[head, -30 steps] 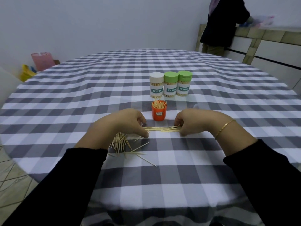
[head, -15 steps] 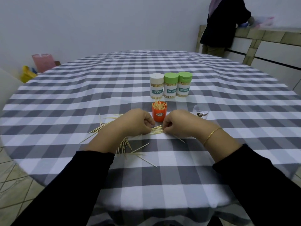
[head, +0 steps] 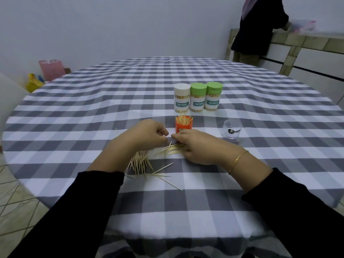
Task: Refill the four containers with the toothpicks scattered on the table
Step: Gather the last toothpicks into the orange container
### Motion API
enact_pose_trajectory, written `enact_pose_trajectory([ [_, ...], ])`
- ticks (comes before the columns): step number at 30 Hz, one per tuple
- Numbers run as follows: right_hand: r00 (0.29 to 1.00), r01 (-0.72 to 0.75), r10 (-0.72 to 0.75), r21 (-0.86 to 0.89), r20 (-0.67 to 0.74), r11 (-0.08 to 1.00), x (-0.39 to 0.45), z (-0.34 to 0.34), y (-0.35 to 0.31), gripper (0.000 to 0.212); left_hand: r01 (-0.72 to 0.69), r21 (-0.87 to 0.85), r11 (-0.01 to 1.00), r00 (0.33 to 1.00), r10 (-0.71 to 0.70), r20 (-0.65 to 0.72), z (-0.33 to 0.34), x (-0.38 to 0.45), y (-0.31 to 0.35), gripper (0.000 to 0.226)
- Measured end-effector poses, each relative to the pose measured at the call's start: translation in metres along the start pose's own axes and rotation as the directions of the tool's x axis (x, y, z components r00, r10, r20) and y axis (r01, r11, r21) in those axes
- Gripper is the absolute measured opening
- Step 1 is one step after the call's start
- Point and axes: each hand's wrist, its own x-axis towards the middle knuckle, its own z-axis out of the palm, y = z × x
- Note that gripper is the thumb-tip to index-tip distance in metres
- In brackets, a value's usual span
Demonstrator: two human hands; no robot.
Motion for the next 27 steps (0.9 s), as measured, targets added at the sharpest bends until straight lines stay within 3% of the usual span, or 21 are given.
enact_pose_trajectory([
  [7,1.0,-0.015,0.014,-0.029,-0.011,0.999,0.008,0.005,-0.006,0.057,0.007,0.118,0.993,0.993,-0.021,0.118,0.003,-0.002,0.001,0.015],
  [16,0.997,0.015,-0.015,-0.003,-0.081,1.0,0.009,0.01,0.0,0.048,-0.051,0.032,0.998,0.998,0.049,0.038,0.011,0.0,-0.001,0.016],
  [21,0.994,0.083,-0.098,-0.236,-0.053,0.968,0.012,0.009,-0.003,0.042,-0.044,-0.032,0.999,0.999,0.044,-0.004,0.012,-0.001,-0.008,0.014],
  [27,0.993,0.008,-0.048,-0.344,-0.107,0.939,0.006,0.013,-0.011,0.031,-0.022,-0.105,0.994,0.994,0.01,-0.113,0.008,-0.005,-0.017,0.015],
])
